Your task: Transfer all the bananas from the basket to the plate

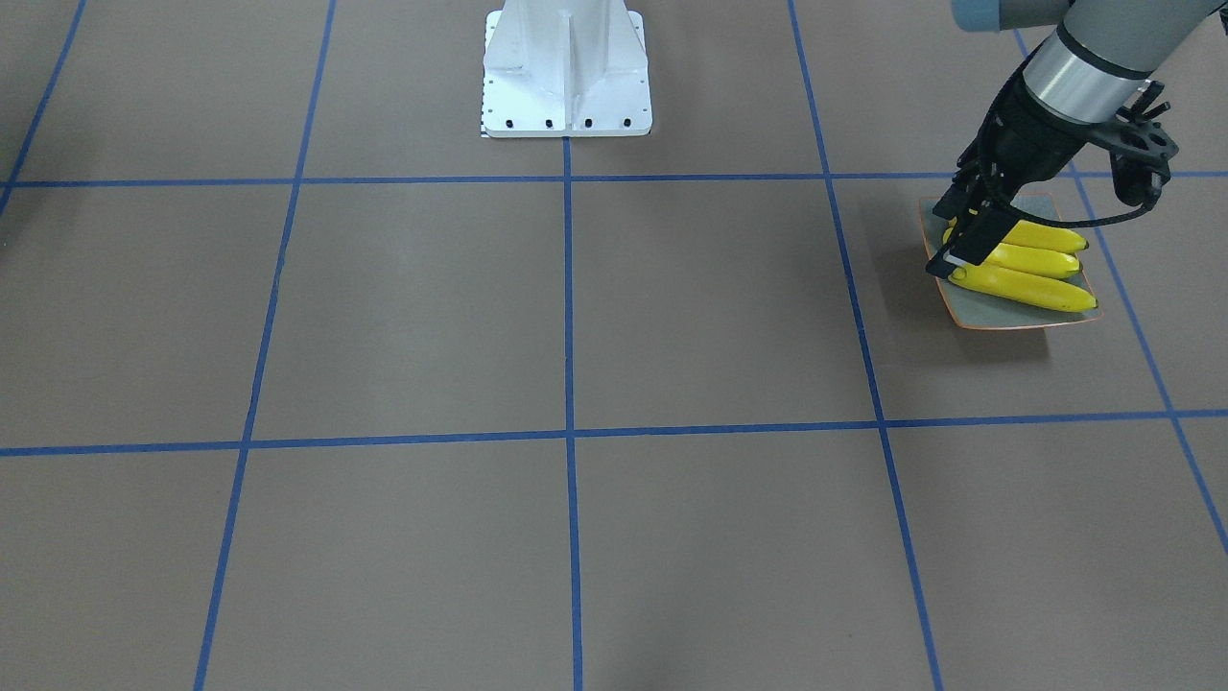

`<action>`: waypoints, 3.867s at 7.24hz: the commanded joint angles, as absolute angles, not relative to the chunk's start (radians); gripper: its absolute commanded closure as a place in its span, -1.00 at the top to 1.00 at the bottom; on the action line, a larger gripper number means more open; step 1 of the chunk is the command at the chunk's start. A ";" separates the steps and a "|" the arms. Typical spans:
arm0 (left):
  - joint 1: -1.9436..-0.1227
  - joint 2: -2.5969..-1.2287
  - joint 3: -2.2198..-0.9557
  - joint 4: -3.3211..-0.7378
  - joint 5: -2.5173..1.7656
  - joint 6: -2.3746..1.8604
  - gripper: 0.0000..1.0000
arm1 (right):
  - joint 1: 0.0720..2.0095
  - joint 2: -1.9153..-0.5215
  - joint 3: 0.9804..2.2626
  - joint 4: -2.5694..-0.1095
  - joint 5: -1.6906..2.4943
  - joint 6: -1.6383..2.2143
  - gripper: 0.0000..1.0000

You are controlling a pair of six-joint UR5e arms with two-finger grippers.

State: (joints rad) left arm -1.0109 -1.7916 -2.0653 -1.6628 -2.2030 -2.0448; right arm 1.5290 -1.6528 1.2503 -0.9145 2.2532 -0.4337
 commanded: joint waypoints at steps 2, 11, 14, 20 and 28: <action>-1.011 -1.790 -2.062 -1.663 -2.203 -2.045 1.00 | 1.477 -1.641 1.215 -0.968 2.247 -0.597 0.77; -1.009 -1.789 -2.069 -1.666 -2.201 -2.060 1.00 | 1.555 -1.615 1.223 -1.177 2.244 -0.811 0.74; -1.009 -1.786 -2.071 -1.666 -2.201 -2.060 1.00 | 1.555 -1.615 1.224 -1.181 2.243 -0.824 -0.99; -0.939 -1.836 -2.053 -1.683 -2.195 -2.049 1.00 | 1.710 -1.483 1.538 -1.711 2.264 -0.884 -1.00; -0.836 -2.189 -1.878 -1.854 -2.181 -2.152 1.00 | 1.036 -1.347 2.016 -1.421 2.393 0.648 -1.00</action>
